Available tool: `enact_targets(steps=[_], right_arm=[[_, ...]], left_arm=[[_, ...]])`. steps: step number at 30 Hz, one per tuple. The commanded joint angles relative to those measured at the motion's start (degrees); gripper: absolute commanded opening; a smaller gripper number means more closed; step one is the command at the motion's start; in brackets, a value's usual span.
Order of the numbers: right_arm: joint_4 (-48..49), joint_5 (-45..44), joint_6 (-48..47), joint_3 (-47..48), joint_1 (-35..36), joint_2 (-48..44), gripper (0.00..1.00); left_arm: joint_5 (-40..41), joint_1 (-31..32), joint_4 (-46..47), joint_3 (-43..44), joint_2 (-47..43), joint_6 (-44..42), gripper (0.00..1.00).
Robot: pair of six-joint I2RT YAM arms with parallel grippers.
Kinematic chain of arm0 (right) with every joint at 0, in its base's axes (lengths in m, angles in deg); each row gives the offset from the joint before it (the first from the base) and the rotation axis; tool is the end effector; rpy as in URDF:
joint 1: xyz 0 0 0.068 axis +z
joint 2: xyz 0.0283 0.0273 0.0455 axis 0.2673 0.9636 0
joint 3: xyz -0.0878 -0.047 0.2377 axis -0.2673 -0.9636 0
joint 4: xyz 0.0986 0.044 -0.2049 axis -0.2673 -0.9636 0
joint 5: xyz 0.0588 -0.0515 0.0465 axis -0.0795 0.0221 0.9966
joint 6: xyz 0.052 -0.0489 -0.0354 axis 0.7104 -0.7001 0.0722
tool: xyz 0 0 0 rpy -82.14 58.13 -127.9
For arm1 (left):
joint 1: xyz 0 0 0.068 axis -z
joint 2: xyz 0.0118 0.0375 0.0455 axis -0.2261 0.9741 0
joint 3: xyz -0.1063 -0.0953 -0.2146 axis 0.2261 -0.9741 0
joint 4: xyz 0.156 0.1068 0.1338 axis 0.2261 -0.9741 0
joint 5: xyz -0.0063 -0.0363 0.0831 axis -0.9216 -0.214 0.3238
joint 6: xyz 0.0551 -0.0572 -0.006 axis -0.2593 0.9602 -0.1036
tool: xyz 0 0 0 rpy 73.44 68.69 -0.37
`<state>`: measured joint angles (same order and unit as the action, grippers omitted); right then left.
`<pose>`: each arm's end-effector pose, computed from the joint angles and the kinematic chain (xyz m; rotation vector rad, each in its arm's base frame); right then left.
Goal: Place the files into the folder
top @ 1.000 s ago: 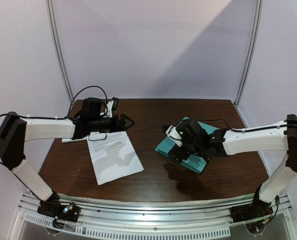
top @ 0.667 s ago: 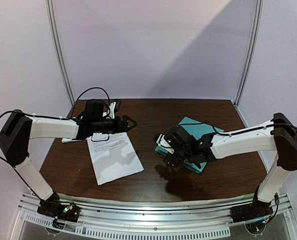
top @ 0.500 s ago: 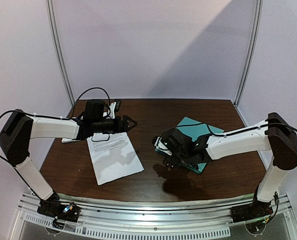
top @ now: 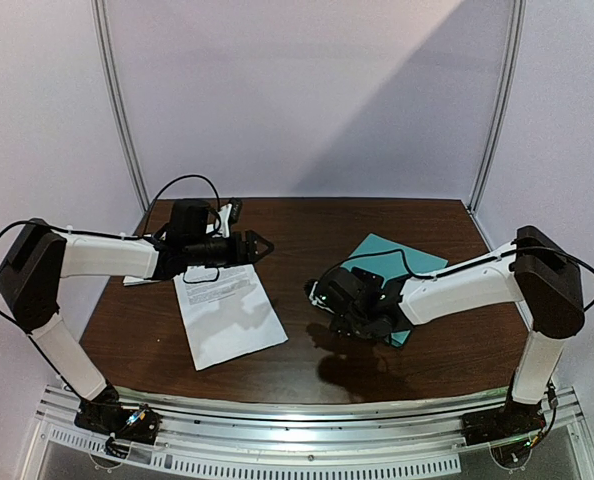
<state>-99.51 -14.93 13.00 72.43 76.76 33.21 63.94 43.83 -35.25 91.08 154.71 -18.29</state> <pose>0.2119 0.2873 0.1439 -1.2731 1.8898 -0.6144 0.2992 -0.2052 0.1981 0.2016 2.1798 -1.0098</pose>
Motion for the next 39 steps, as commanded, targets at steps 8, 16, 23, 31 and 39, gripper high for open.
enact_targets(steps=[8,16,23,31,39], right_arm=[[4.70,-7.38,-2.14,-1.23,1.14,2.00,0.92],[5.28,-7.85,-2.98,-1.38,1.27,3.03,0.62],[4.03,-8.07,-2.33,-0.54,1.45,3.03,0.16],[6.92,-10.33,-1.41,-1.40,1.45,0.94,0.01],[22.91,-16.71,-4.47,-7.74,1.43,-3.69,0.00]], left_arm=[[1.03,0.79,1.37,-1.05,0.38,-0.21,0.78],[1.31,0.79,1.43,-1.35,0.02,-0.19,0.77],[1.42,0.79,1.51,-1.65,-0.04,-0.24,0.77],[1.69,0.79,1.45,-1.84,-0.53,-0.43,0.76],[2.09,0.83,1.57,-2.60,-1.53,-0.46,0.76]])
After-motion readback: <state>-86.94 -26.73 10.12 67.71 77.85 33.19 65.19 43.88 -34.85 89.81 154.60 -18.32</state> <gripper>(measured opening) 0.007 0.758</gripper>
